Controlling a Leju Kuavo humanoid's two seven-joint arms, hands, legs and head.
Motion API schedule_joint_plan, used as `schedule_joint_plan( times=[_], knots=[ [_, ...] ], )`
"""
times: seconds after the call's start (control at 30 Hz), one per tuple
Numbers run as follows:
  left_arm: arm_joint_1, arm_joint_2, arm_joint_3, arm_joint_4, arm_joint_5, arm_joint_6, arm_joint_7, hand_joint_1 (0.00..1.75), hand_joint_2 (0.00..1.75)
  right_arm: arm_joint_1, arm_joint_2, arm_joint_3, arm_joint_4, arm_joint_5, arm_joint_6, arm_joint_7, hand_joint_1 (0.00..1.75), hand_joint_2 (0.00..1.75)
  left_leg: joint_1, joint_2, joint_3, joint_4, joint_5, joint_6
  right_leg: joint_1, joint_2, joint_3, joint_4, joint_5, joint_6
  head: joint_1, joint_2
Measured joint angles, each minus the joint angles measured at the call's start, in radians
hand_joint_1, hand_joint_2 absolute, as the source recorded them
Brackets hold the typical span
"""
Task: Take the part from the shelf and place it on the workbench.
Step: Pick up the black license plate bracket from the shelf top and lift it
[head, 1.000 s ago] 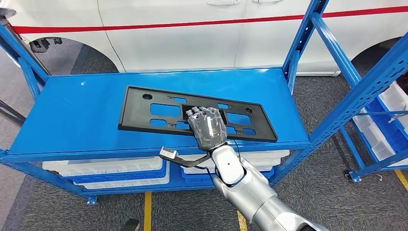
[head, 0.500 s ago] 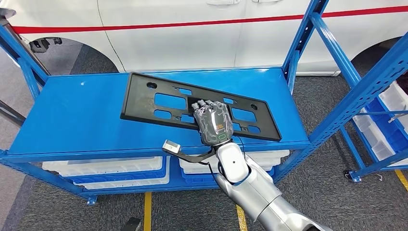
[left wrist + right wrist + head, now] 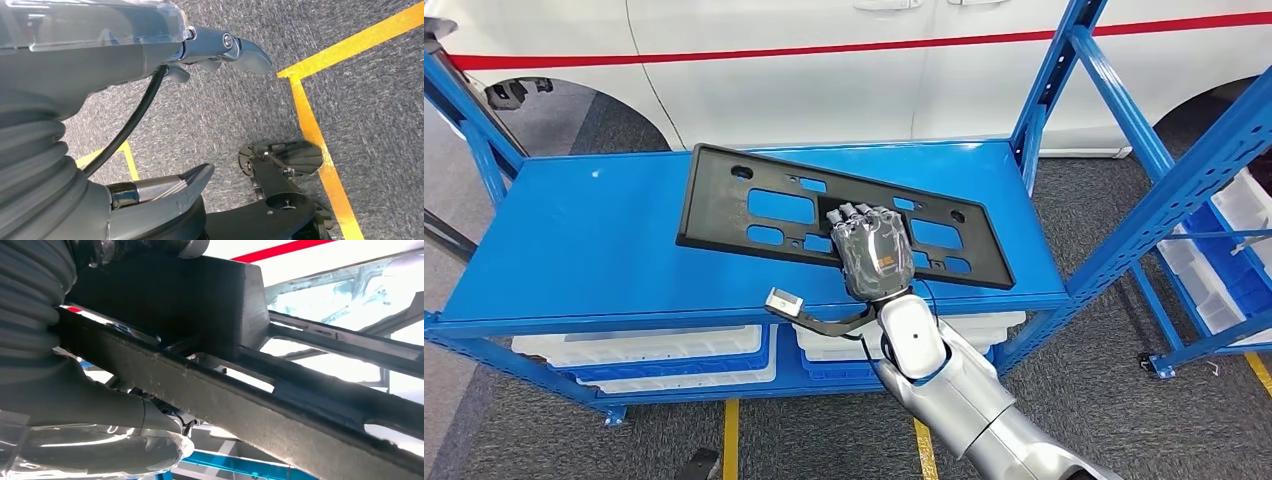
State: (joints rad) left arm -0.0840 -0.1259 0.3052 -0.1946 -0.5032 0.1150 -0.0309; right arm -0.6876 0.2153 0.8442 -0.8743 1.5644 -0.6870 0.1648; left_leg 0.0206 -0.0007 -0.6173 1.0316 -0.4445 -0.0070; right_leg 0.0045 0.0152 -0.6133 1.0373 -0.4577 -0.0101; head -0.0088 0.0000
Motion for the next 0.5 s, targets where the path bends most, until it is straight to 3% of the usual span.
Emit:
schedule_joint_plan(
  times=[0.33,0.5],
  knots=[
    [-0.003,0.0,0.0,0.0,-0.003,-0.006,0.0,0.0,1.75,0.0,-0.005,0.001,-0.003,0.0,0.0,0.0,1.75,1.75,-0.007,-0.001,-0.001,0.004,-0.004,0.007,-0.008,0.0,0.0,-0.001,0.0,0.003,0.0,0.0],
    [-0.004,-0.001,0.0,0.0,-0.004,-0.007,0.0,0.0,1.75,-0.002,-0.006,0.001,-0.005,0.0,0.0,-0.001,1.75,1.75,-0.002,0.001,0.011,-0.017,0.005,0.025,-0.008,-0.002,0.001,0.007,-0.012,0.016,0.0,0.0]
  ],
)
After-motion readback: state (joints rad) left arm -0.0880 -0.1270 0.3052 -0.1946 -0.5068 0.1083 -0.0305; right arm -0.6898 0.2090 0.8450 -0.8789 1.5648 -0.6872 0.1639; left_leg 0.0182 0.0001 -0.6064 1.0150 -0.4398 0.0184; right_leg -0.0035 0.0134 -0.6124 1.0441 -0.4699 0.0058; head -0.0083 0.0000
